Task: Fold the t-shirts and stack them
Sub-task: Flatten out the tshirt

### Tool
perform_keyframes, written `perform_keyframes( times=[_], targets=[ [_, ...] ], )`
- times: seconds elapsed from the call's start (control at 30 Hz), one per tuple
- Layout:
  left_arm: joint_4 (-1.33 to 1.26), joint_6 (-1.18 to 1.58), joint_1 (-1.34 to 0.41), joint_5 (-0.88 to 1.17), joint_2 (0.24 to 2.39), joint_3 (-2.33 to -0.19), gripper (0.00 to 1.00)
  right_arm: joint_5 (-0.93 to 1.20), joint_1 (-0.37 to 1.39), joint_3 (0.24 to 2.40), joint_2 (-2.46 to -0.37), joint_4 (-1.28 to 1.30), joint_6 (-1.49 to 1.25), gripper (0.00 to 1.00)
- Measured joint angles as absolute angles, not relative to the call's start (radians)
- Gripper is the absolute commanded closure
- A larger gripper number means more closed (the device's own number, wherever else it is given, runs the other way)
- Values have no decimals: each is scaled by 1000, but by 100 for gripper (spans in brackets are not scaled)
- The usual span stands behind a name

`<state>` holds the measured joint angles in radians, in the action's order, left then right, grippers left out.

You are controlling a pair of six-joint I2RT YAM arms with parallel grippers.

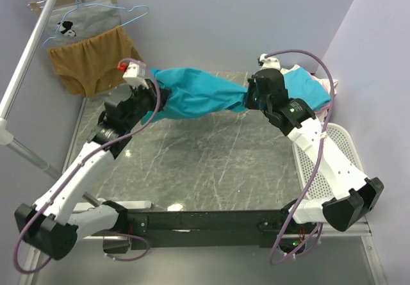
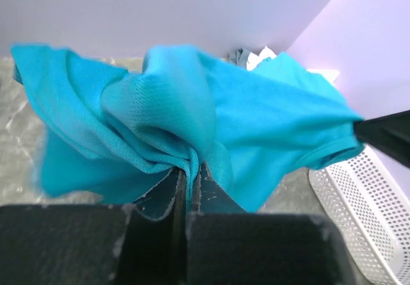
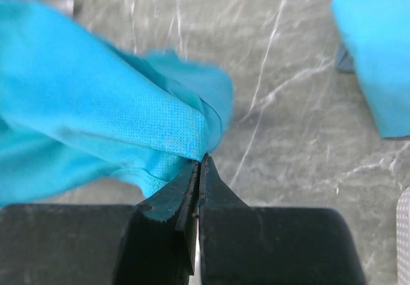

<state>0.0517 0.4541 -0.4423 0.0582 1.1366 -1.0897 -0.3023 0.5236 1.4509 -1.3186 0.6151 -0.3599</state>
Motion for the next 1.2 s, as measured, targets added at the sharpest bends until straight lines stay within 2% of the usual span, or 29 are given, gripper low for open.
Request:
perform_keyframes(
  times=[0.07, 0.13, 0.17, 0.2, 0.23, 0.27, 0.3, 0.37, 0.4, 0.47, 0.5, 0.63, 0.8, 1.0, 1.2],
  targets=[
    [53, 471, -445, 46, 1085, -1032, 99, -251, 530, 1399, -1307, 607, -340, 100],
    [43, 510, -457, 46, 1045, -900, 92, -195, 546, 1280, -1278, 597, -336, 100],
    [47, 527, -467, 47, 1037, -836, 91, -171, 559, 1218, -1270, 594, -338, 96],
    [49, 553, -483, 46, 1031, -754, 86, -130, 584, 1116, -1255, 579, -347, 73],
    [80, 591, -505, 47, 1029, -657, 73, -101, 607, 1048, -1253, 583, -356, 61],
    [107, 609, -521, 49, 1029, -596, 54, -81, 637, 968, -1253, 580, -376, 46],
    [142, 637, -539, 51, 1025, -533, 39, -53, 675, 873, -1253, 579, -397, 41],
    [229, 683, -568, 51, 998, -452, 28, -25, 716, 760, -1247, 599, -446, 36],
    [273, 708, -575, 49, 970, -432, 14, -14, 751, 699, -1226, 609, -473, 32],
    [309, 729, -578, 21, 911, -430, 11, -33, 756, 645, -1162, 639, -523, 30],
    [315, 735, -578, 3, 886, -440, 6, -51, 752, 638, -1129, 647, -546, 29],
    [312, 714, -577, -77, 902, -551, 0, -145, 697, 636, -986, 625, -653, 30],
    [248, 649, -574, -109, 1132, -744, 2, -179, 588, 576, -906, 567, -776, 30],
    [160, 572, -545, -34, 1454, -892, 2, -187, 485, 446, -900, 522, -844, 30],
    [142, 521, -453, 51, 1615, -995, 2, -213, 439, 438, -945, 433, -834, 29]
  ],
)
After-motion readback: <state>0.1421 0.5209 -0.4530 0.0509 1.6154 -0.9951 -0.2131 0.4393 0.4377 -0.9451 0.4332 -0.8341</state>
